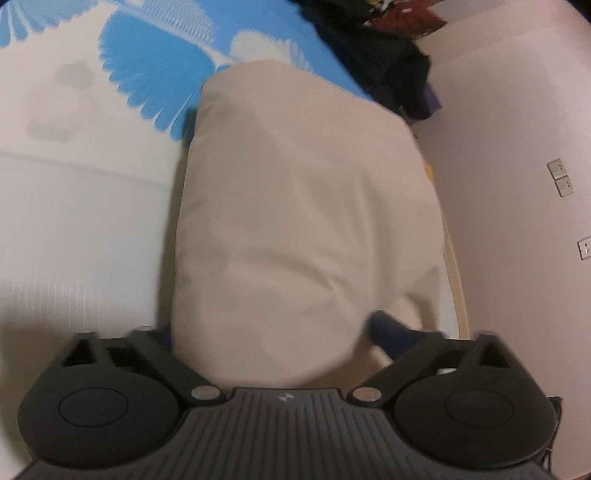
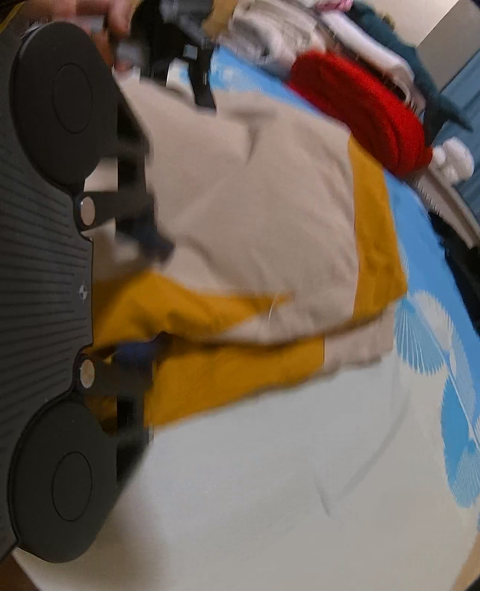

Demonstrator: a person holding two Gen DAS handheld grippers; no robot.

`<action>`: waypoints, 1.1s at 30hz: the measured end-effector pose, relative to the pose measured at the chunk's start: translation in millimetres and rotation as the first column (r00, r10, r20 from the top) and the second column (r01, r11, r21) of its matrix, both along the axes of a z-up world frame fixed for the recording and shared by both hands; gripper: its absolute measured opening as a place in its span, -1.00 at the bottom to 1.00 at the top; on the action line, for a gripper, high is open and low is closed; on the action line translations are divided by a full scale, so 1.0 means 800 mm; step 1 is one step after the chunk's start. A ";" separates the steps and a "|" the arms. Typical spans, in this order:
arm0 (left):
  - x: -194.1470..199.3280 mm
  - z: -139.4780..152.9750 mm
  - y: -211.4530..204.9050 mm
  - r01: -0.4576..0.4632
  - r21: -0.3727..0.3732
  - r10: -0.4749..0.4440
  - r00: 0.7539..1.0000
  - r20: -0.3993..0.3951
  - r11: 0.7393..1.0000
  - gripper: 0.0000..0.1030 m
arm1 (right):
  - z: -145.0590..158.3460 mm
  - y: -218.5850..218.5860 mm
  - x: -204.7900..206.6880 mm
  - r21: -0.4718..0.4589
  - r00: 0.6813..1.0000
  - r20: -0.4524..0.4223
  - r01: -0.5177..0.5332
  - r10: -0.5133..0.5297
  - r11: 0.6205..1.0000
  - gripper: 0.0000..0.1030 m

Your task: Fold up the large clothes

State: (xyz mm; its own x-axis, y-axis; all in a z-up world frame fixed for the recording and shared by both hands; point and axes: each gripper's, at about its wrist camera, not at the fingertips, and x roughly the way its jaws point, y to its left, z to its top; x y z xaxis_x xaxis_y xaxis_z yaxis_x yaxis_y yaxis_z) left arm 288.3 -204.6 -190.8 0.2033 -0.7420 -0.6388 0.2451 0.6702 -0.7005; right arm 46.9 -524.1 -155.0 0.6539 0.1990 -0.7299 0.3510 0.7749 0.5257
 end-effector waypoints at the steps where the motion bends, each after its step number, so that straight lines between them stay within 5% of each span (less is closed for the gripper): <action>1: -0.001 0.007 0.003 -0.001 -0.006 0.002 1.000 0.018 1.000 0.18 | 0.004 0.006 0.001 -0.024 1.000 0.008 -0.015 0.015 1.000 -0.57; 2: 0.000 0.018 0.009 -0.006 -0.018 0.007 0.999 0.034 1.000 -0.15 | 0.008 0.010 0.003 -0.039 1.000 0.016 -0.021 0.022 0.999 -0.61; 4: 0.004 0.041 0.021 -0.014 -0.030 0.016 0.997 0.071 0.999 -0.29 | 0.018 0.019 0.007 -0.043 0.999 0.048 -0.020 0.022 0.999 -0.72; 8: 0.008 0.089 0.060 -0.007 0.055 -0.006 0.972 0.233 0.998 -0.29 | 0.042 0.050 0.036 -0.021 0.989 0.140 -0.032 0.035 0.999 -0.79; 14: 0.051 0.097 0.190 -0.141 0.114 0.116 0.972 0.207 0.983 -0.28 | 0.057 0.144 0.117 0.003 0.974 0.198 -0.111 0.108 0.994 -0.79; 19: 0.077 0.093 0.280 -0.233 0.202 0.203 0.967 0.156 0.951 0.27 | 0.058 0.218 0.176 0.038 0.961 0.226 -0.175 0.162 0.984 -0.80; 21: 0.082 0.081 0.299 -0.242 0.243 0.223 0.969 0.101 0.939 0.31 | 0.052 0.242 0.192 0.027 0.962 0.190 -0.206 0.197 0.978 -0.80; 26: 0.062 0.123 0.294 -0.218 0.364 0.110 0.949 0.296 0.905 0.40 | 0.034 0.261 0.198 -0.044 0.972 0.065 -0.221 0.224 0.974 -0.79; 30: 0.013 0.142 0.267 -0.112 0.381 -0.044 0.925 0.378 0.918 0.40 | 0.040 0.252 0.184 -0.053 0.984 0.032 -0.171 0.173 0.984 -0.78; 32: -0.005 0.128 0.242 -0.050 0.477 -0.159 0.908 0.387 0.877 0.47 | 0.043 0.247 0.168 -0.067 0.988 0.027 -0.147 0.149 0.987 -0.71; 33: -0.015 0.108 0.221 -0.048 0.572 -0.228 0.887 0.401 0.819 0.61 | 0.042 0.247 0.162 -0.059 0.989 0.017 -0.149 0.150 0.987 -0.61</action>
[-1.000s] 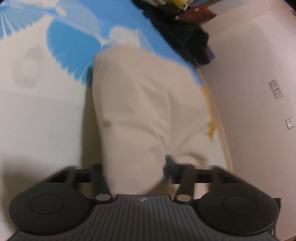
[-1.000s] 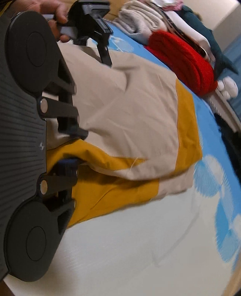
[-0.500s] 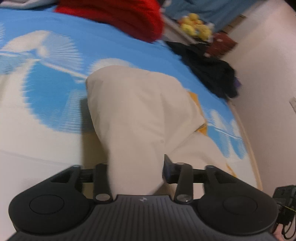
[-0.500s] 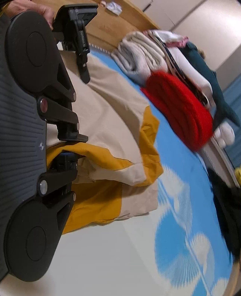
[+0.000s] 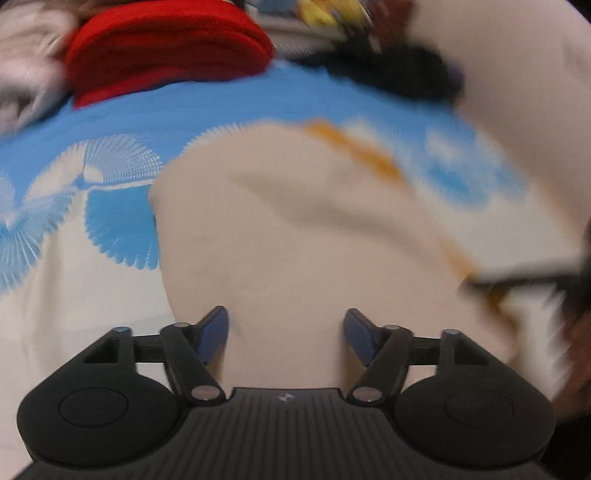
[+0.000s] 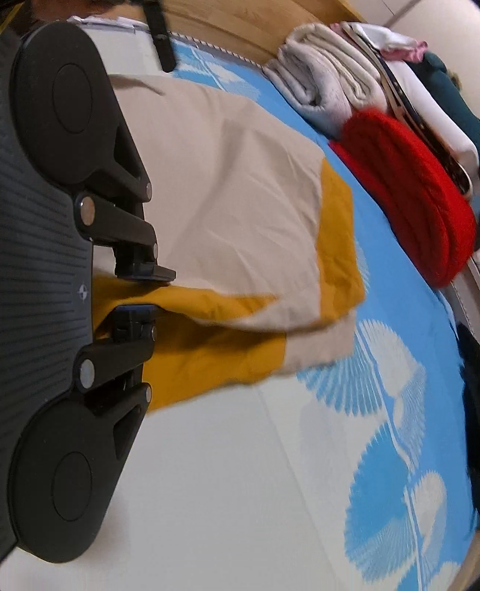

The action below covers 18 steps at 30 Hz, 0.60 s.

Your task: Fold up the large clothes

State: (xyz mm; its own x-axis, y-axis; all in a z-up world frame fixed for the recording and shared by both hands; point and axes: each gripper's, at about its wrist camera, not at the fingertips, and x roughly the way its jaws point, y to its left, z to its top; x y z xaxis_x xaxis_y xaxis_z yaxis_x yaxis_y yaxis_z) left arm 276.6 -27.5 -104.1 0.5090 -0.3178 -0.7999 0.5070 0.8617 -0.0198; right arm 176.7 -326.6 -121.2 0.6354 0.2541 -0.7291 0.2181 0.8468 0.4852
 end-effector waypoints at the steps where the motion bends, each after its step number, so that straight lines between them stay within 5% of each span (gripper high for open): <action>1: -0.007 -0.010 -0.011 0.003 0.087 -0.006 1.000 0.029 0.996 0.70 | -0.002 0.001 -0.004 -0.011 1.000 -0.023 -0.011 0.011 1.000 -0.61; 3: -0.019 -0.005 -0.016 -0.027 0.126 0.020 0.998 0.052 0.992 0.67 | -0.008 0.005 -0.009 -0.107 0.996 -0.089 -0.037 0.028 0.994 -0.37; 6: -0.055 0.050 -0.007 -0.088 0.031 0.083 0.985 0.153 0.996 0.69 | 0.016 0.010 -0.035 -0.259 0.996 -0.088 0.007 -0.031 0.966 -0.30; 9: -0.111 0.104 -0.004 -0.166 -0.009 0.162 0.949 0.271 0.986 0.73 | 0.077 0.012 -0.080 -0.322 0.992 0.077 0.120 -0.101 0.939 -0.24; 11: -0.159 0.128 -0.004 -0.183 -0.047 0.188 0.926 0.326 0.982 0.76 | 0.117 0.025 -0.120 -0.344 0.974 0.190 0.180 -0.120 0.921 0.06; 13: -0.206 0.140 -0.003 -0.193 -0.084 0.211 0.912 0.352 0.978 0.80 | 0.149 0.047 -0.166 -0.370 0.952 0.287 0.214 -0.108 0.904 0.62; 16: -0.278 0.147 -0.009 -0.232 -0.086 0.247 0.895 0.370 0.969 0.81 | 0.176 0.091 -0.235 -0.420 0.925 0.375 0.222 -0.054 0.880 0.95; 18: -0.323 0.151 -0.008 -0.248 -0.120 0.275 0.898 0.345 0.961 0.81 | 0.178 0.114 -0.267 -0.459 0.923 0.384 0.209 -0.020 0.863 0.98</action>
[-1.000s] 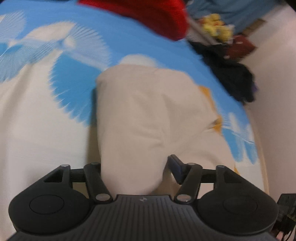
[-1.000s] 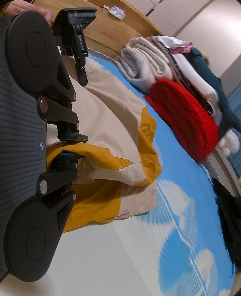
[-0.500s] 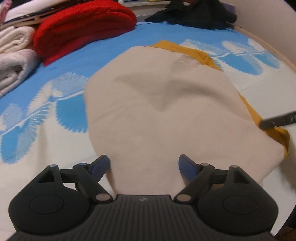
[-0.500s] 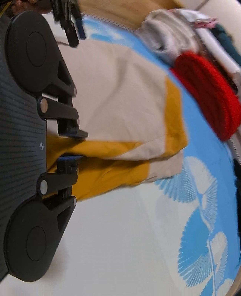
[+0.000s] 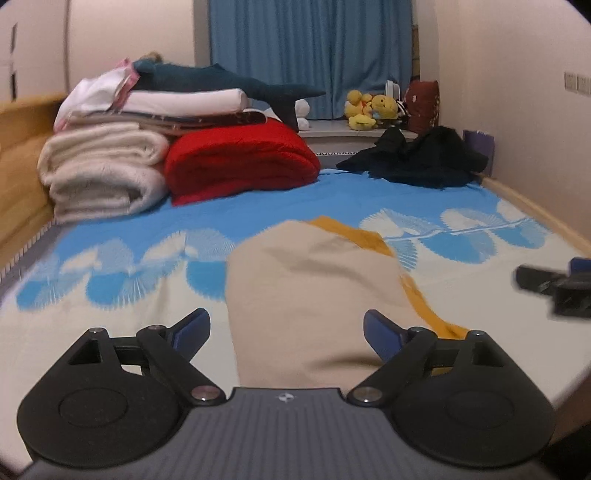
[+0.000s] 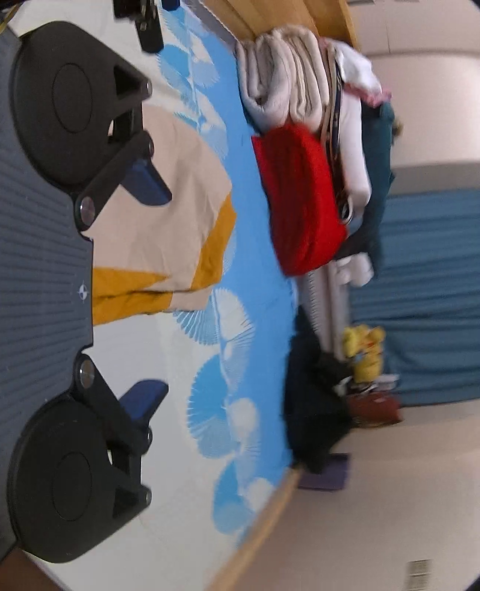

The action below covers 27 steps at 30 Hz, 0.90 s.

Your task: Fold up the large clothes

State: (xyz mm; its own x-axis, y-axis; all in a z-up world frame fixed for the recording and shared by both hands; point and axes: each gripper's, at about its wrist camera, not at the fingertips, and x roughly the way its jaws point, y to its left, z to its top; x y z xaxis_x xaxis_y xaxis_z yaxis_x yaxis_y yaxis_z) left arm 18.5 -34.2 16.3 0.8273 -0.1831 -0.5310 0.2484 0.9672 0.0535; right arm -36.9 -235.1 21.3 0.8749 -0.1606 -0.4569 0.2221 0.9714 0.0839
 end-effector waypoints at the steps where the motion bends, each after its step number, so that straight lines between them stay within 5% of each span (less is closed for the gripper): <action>1: -0.014 -0.003 0.001 -0.015 -0.014 0.015 1.000 -0.013 1.000 0.89 | -0.001 0.012 -0.015 -0.027 1.000 -0.007 -0.007 0.007 1.000 0.98; 9: -0.048 -0.027 0.006 -0.100 -0.021 0.099 0.994 -0.042 0.995 1.00 | -0.019 0.048 -0.065 -0.025 0.995 -0.101 -0.025 0.022 0.999 0.98; 15: -0.024 -0.046 0.005 -0.094 -0.017 0.091 0.990 -0.109 0.995 1.00 | -0.031 0.050 -0.040 -0.003 0.991 -0.130 -0.015 0.014 1.000 0.98; 27: -0.014 -0.049 0.007 -0.105 -0.019 0.103 0.991 -0.090 0.994 1.00 | -0.036 0.059 -0.013 -0.004 0.995 -0.103 -0.017 0.016 1.000 0.98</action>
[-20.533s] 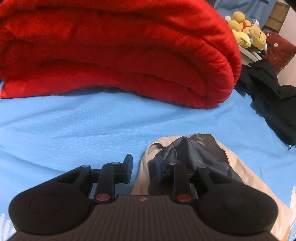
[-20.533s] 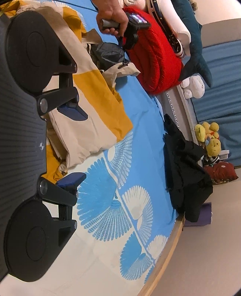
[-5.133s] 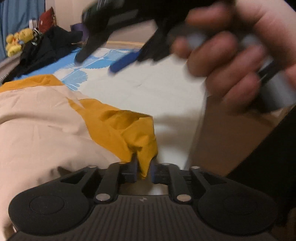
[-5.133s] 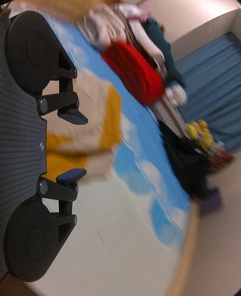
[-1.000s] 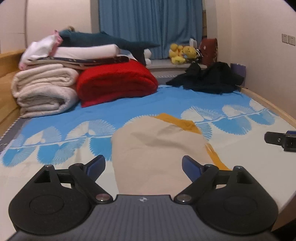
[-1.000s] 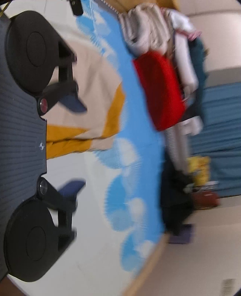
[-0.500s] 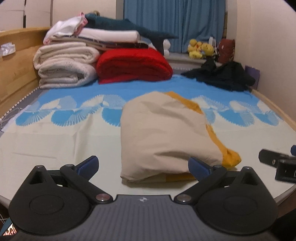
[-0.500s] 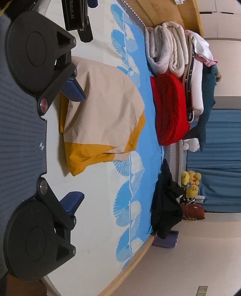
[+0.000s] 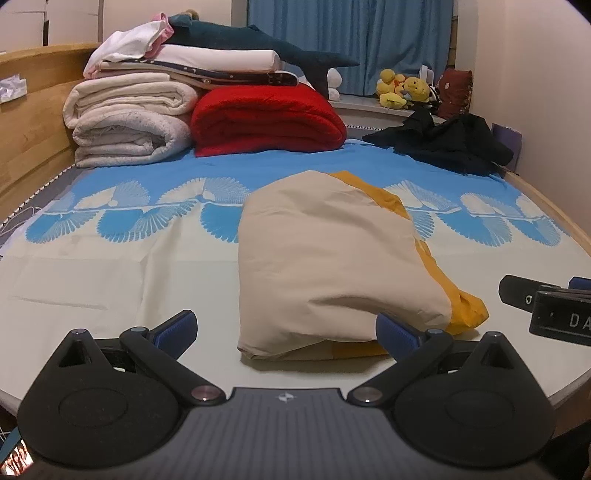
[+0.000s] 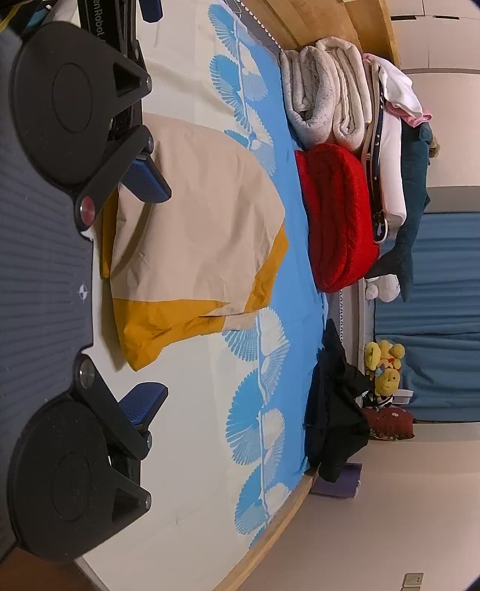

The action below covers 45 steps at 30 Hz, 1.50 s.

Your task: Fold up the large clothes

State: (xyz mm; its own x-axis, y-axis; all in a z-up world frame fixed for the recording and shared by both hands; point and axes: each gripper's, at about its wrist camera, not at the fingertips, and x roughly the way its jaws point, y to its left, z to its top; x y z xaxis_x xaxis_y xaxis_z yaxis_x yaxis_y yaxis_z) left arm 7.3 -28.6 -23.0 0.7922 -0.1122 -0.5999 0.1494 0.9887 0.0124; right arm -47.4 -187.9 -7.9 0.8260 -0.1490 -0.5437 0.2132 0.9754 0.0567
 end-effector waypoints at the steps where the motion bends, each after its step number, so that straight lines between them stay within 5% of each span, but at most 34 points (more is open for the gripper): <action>1: 0.000 0.000 0.000 0.002 0.003 -0.002 1.000 0.003 1.000 1.00 | 0.000 0.001 0.000 -0.002 1.000 0.001 -0.001 0.001 1.000 0.98; 45: -0.001 0.002 0.000 0.029 -0.002 -0.029 0.999 0.014 1.000 1.00 | -0.003 0.014 0.005 -0.051 1.000 0.001 -0.014 0.015 0.999 0.98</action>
